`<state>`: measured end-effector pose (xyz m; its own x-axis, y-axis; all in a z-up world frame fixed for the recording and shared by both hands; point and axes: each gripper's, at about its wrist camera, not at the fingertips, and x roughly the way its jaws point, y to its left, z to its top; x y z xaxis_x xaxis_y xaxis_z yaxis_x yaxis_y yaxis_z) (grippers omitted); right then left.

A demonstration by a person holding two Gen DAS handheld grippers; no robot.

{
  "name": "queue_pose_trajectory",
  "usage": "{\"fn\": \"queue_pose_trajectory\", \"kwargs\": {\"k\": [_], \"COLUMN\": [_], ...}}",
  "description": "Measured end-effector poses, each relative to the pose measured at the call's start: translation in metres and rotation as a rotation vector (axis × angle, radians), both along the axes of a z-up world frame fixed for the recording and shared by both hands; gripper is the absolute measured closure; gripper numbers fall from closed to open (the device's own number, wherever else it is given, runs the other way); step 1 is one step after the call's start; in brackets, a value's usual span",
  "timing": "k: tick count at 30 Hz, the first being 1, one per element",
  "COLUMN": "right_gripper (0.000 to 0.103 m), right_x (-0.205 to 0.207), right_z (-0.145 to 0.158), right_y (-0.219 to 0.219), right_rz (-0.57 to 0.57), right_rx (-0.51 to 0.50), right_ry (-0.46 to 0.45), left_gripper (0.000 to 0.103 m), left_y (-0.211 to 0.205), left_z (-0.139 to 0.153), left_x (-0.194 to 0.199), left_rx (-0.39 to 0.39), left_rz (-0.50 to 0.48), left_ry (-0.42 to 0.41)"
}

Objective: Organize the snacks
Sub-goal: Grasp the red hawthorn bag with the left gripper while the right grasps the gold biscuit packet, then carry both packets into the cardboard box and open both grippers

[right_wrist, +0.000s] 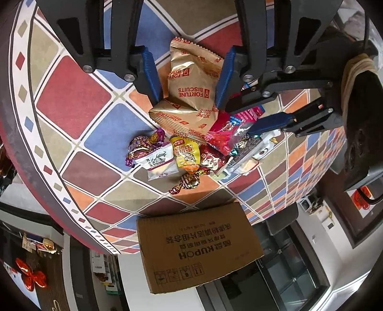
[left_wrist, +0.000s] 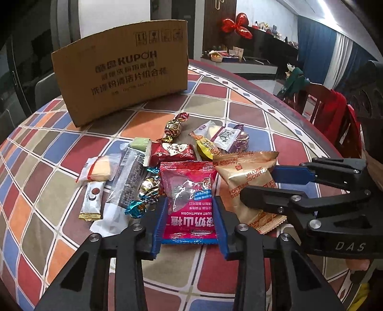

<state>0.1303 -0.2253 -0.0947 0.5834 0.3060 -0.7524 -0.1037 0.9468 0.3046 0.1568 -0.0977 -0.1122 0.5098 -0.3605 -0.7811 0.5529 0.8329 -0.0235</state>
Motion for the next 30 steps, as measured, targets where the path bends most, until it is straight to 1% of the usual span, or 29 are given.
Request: {"fn": "queue_pose_trajectory", "kwargs": {"k": [2,5,12,16,18,24,27,30], "right_gripper": [0.063,0.064,0.064,0.064,0.064,0.064,0.064,0.064], "right_x": [-0.001,-0.004,-0.013,-0.016,-0.018,-0.011,-0.005,0.007], "right_z": [0.001,0.003,0.017,0.029,0.038,0.072,0.088,0.105], "right_y": [0.001,0.002,0.001,0.0,0.0,0.001,0.001,0.001], "right_rz": [0.008,0.013,0.001,-0.008,-0.008,-0.011,-0.012,-0.016], "right_rx": [-0.003,-0.009,-0.026,-0.03,-0.04,-0.057,-0.064,-0.073], "right_ry": [-0.003,-0.007,-0.041,-0.067,-0.089,-0.176,-0.216,-0.258], "left_gripper": [0.068,0.069,0.069,0.069,0.069,0.07,0.07,0.07], "left_y": [0.0,0.001,0.006,0.011,0.012,0.016,0.018,0.018], "left_z": [0.001,0.004,0.027,0.05,0.06,0.095,0.112,0.124], "left_x": [0.0,-0.004,-0.018,-0.027,-0.026,-0.022,-0.012,-0.002], "left_rx": [-0.014,-0.031,-0.048,-0.069,-0.072,-0.088,-0.107,-0.093], "left_rz": [0.007,0.02,0.051,0.072,0.081,0.103,0.109,0.117], "left_ry": [0.009,0.012,-0.038,-0.09,-0.109,-0.204,-0.218,-0.259]}}
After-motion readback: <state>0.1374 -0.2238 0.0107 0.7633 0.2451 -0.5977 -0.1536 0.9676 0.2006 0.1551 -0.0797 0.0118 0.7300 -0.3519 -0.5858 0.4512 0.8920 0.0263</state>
